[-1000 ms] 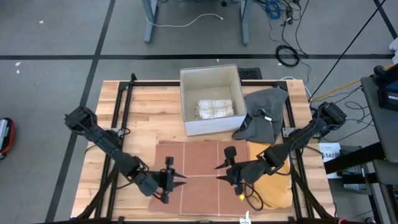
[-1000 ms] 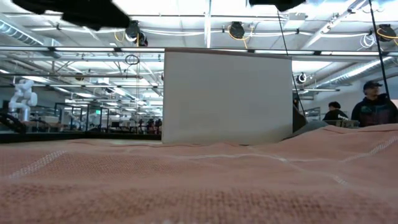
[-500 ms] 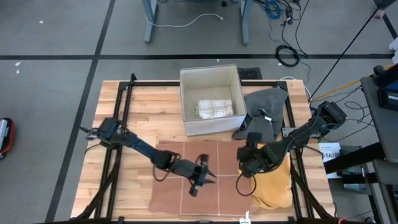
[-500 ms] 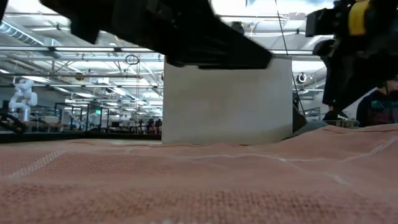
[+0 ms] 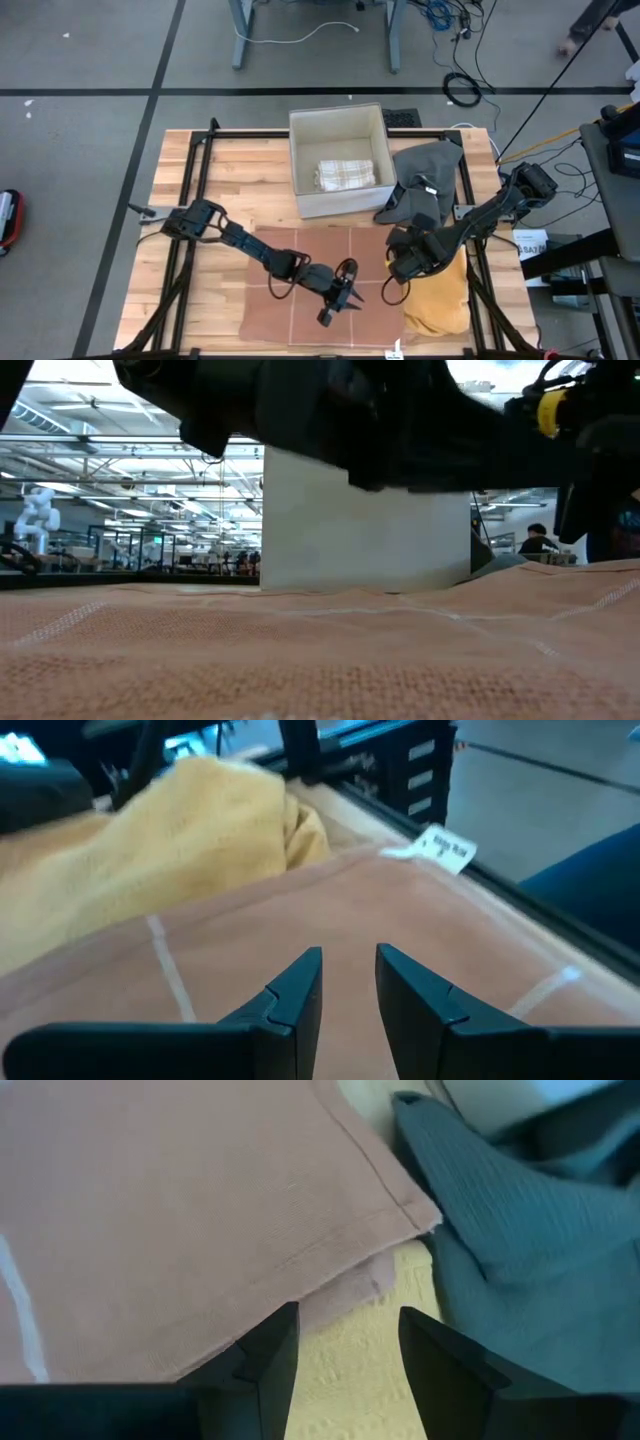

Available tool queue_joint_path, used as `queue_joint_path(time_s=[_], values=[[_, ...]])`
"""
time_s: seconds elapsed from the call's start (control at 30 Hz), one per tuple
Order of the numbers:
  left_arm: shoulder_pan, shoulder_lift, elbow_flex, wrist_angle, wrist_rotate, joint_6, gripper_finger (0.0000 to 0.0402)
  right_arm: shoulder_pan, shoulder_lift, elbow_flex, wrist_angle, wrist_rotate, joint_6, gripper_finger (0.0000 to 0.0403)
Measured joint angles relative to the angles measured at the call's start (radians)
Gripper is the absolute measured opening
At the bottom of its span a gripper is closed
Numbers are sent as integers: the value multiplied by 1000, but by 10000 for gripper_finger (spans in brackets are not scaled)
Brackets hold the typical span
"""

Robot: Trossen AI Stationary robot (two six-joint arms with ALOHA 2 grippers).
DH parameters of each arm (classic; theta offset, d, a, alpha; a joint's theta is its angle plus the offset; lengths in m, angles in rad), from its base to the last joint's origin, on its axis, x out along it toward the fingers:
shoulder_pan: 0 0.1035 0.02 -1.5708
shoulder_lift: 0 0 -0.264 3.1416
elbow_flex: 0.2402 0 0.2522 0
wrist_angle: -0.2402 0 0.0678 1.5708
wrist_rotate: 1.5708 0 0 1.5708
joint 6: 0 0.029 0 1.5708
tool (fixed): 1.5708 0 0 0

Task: Fold towel
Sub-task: Fold the light brown towel

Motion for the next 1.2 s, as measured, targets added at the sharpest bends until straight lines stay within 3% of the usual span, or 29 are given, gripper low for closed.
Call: queue_joint_path(time_s=[0.27,0.57,0.9,1.2], values=[[4,2,9,-20,0,50,103,1,0,0,43,81,195,160],[23,2,10,-22,-1,39,103,1,0,-9,80,102,320,160],[23,2,10,-30,-2,29,103,0,0,-181,233,-7,502,160],[27,2,10,-25,-2,81,103,2,-37,-243,403,106,549,166]])
